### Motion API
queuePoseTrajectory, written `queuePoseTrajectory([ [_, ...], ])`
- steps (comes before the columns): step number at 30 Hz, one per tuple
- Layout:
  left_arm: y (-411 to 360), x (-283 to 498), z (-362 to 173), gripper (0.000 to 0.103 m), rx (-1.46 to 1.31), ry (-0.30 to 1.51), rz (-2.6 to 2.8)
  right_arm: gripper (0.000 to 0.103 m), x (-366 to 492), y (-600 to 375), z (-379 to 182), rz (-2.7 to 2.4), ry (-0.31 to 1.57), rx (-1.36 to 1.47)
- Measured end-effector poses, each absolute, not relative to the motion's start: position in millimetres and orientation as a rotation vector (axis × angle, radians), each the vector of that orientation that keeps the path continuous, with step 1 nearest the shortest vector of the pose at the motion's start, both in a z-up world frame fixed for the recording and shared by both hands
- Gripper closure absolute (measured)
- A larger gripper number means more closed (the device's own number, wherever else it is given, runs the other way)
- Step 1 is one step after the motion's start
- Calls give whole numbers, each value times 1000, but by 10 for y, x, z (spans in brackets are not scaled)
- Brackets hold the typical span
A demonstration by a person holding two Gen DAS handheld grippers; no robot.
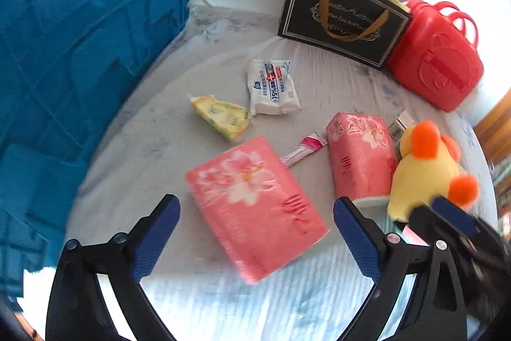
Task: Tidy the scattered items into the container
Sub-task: 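Grasp a pink tissue pack with the left tool while the right tool grasps the yellow wipe pack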
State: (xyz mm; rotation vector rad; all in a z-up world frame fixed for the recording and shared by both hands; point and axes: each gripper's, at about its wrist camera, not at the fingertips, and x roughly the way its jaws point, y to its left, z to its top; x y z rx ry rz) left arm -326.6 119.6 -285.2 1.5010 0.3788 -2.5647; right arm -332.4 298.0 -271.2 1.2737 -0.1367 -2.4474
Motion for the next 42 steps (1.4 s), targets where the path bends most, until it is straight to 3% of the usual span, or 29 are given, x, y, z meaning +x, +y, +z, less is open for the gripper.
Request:
queuePoseTrajectory([
  [3,1389,-3356,-3080,5,1545,415,-2428,32,-3232,3259,-2574,-2477,-188,1214],
  [6,1477,-3390,-3366,1,1586,367,-2336,16,-3203,3305,-2569,-2476,-143,1215],
  [11,1210,-3215,-3320,7,1464,367,-2422,16,-3259,3058,-2604,-2422,-86,1170],
  [17,728,-3092,-3286,7,1414,330,-2432,28,-3531,2369,-2559,-2315,-81,1152],
  [21,589,-3074,-3270,7,1355,276,-2454,49,-3861,1782,-2892,-2216,-9,1212],
  [29,316,-3165,-3340,7,1221,309,-2467,51,-4234,1122,-3459,-2114,264,1197],
  [37,315,-3344,-3442,7,1216,302,-2457,51,-4440,846,-3858,-2143,407,1211],
  [42,381,-3364,-3443,10,1216,259,-2476,70,-4428,960,-3843,-2169,356,1217],
])
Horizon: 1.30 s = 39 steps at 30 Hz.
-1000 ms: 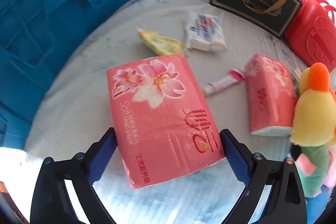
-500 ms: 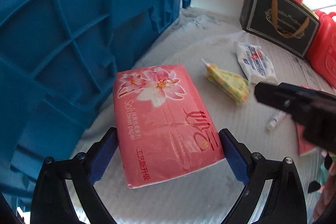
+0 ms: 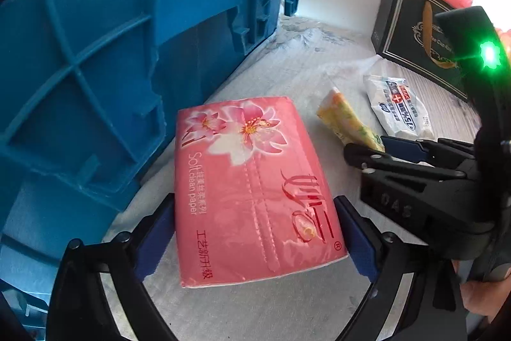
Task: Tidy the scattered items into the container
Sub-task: 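Grasp a pink tissue pack with the left tool while the right tool grasps the yellow wipe pack, then carry the tissue pack and wipe pack over the crate with both tools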
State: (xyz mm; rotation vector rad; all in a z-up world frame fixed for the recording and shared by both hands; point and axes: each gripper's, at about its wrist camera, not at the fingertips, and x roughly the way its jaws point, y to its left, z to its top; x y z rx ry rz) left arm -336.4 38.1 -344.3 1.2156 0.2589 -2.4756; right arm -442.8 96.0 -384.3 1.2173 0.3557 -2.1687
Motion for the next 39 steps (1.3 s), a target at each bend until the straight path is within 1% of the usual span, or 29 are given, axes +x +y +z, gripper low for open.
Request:
queuePoseTrajectory([
  [1,405,-3363,-3438,10,1223,253,-2484,76,-4408,1016,-3814,-2175,331,1228],
  [4,499,-3314,-3425,11,1248,240,-2498,82,-4345,1145,-3726,-2163,254,1267],
  [8,656,-3146,-3339,11,1282,222,-2532,82,-4150,1384,-3563,-2167,179,1302],
  [12,808,-2933,-3085,11,1243,193,-2579,82,-3848,1621,-3266,-2202,133,1280],
  [17,982,-2610,-2607,11,1141,177,-2656,82,-3460,1865,-2792,-2263,115,1189],
  [27,1202,-1852,-1675,11,909,71,-2790,82,-2710,2208,-1919,-2387,115,965],
  [33,1025,-1481,-1039,11,714,48,-2868,82,-2234,2150,-1326,-2455,112,804],
  [39,360,-1182,-494,11,503,-18,-2879,82,-1909,1602,-826,-2452,75,653],
])
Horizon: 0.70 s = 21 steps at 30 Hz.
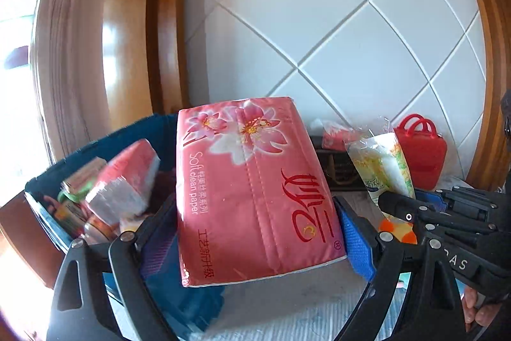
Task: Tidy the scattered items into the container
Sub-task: 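Carry the tissue pack and wipe pack over the crate with both tools, then open both tools to drop the tissue pack and wipe pack into the crate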
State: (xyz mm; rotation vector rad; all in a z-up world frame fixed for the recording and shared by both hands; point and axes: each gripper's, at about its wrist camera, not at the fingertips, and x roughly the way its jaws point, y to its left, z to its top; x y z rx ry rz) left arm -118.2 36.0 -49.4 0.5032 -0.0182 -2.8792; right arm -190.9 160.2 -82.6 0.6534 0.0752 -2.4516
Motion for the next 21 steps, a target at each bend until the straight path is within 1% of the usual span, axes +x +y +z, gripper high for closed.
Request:
queuePoseTrajectory([
  [3,-212,-1137,-307,11,453,-74,-2816,82,-1803,1080,-635,-2406,46,610],
  [5,-654,-1153,-250,11,464,-71,-2771,82,-1733,643,-523,-2361,47,587],
  [8,-1312,-1204,-268,11,550,-87,-2721,82,-1667,0,-427,-2306,47,583],
  [13,-2276,-1386,-494,11,764,-86,-2629,82,-1691,-891,-422,-2264,51,655],
  [17,-2819,-1604,-713,11,949,-16,-2620,82,-1807,-1384,-517,-2224,32,737],
  [21,-2993,-1832,-748,11,1016,-53,-2658,82,-1842,-1738,-662,-2189,55,825],
])
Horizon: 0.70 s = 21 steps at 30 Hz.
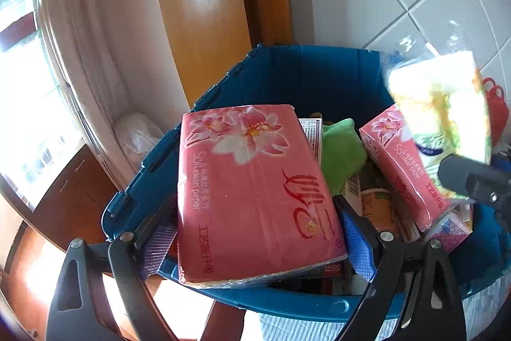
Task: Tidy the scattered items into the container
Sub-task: 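Open both tools to drop the tissue pack and wipe pack into the crate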
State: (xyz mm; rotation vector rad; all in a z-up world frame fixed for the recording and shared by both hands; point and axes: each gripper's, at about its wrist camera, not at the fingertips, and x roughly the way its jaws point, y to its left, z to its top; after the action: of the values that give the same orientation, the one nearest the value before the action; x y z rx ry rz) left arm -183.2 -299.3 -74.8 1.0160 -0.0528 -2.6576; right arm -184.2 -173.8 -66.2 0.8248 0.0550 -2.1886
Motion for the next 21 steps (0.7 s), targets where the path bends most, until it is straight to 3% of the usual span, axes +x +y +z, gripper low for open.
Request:
queuePoseTrajectory([
  [8,-3228,-2372,-956,10,1205,-9,-2673,82,-2407,-1882,-1091,-2216,23,1141],
  [13,-3102,-2661,-970,10,1308,-91,-2652,82,-2632,-2003,-1225,-2176,126,1346],
  [21,-3076,-2596,-965,6,1374,-67,-2622,80,-2646,-2030,-1265,-2237,254,1397],
])
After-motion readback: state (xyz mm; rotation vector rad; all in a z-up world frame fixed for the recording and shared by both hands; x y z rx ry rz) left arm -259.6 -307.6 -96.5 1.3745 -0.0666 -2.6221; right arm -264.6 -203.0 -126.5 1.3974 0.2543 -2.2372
